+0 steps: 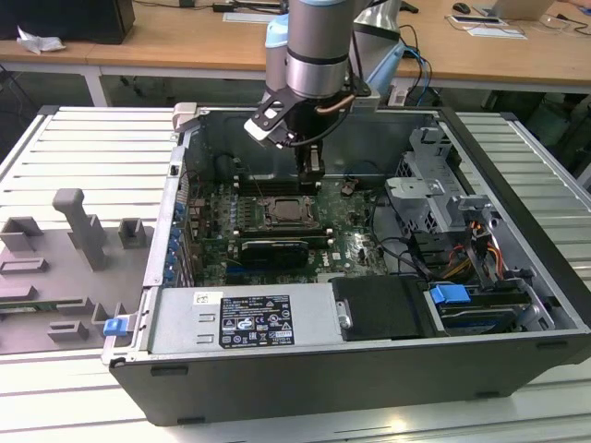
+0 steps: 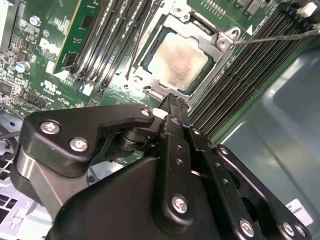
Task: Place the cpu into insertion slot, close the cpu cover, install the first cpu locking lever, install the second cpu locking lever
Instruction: 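Close the cpu cover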
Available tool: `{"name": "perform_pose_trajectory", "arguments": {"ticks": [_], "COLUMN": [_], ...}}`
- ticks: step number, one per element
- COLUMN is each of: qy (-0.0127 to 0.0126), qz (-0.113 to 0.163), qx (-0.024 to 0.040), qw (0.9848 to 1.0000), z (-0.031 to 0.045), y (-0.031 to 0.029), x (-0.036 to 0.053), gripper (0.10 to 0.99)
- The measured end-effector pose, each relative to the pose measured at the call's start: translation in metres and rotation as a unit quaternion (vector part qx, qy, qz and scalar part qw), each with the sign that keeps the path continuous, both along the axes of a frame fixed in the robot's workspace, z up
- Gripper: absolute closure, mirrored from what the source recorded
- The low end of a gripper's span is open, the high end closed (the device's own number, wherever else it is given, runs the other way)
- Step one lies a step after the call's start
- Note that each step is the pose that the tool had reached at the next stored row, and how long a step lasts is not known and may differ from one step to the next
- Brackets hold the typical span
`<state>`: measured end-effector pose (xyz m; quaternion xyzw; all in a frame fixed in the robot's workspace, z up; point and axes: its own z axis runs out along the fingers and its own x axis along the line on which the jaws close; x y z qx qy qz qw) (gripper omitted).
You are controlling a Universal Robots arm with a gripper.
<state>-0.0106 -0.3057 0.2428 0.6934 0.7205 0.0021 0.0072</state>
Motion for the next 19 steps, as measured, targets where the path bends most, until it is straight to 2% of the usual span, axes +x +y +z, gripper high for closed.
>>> {"name": "perform_pose_trajectory", "arguments": {"ticks": [2, 12, 19], "qy": [0.0, 0.0, 0.0], "qz": [0.002, 0.002, 0.002], "qx": [0.0, 0.0, 0.0], "qw": [1.0, 1.0, 1.0], "z": [-0.0004, -0.0019, -0.0026], "y": [0.0016, 0.0016, 0.0016], "x": [-0.0028, -0.0207, -0.026], "gripper": [0.98, 0.98, 0.98]}}
